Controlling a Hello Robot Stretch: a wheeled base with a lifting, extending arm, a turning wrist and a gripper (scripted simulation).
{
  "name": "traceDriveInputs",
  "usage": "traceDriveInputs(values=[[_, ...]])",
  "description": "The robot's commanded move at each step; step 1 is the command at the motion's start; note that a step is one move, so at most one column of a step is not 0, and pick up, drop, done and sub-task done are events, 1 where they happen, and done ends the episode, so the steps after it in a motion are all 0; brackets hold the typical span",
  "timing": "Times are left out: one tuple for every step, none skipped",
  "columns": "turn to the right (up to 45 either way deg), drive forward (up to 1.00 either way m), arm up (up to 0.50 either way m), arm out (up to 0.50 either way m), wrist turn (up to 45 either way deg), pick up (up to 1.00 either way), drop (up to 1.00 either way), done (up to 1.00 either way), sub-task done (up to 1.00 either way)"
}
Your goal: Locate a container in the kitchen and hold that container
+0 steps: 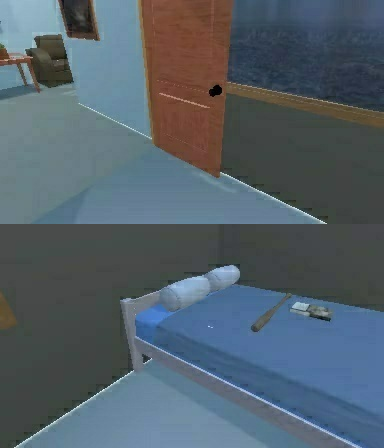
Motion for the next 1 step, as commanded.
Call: traceDriveInputs(values=[[-6.0,0.0,0.0,0.0,0.0,0.0,0.0,0.0,0.0]])
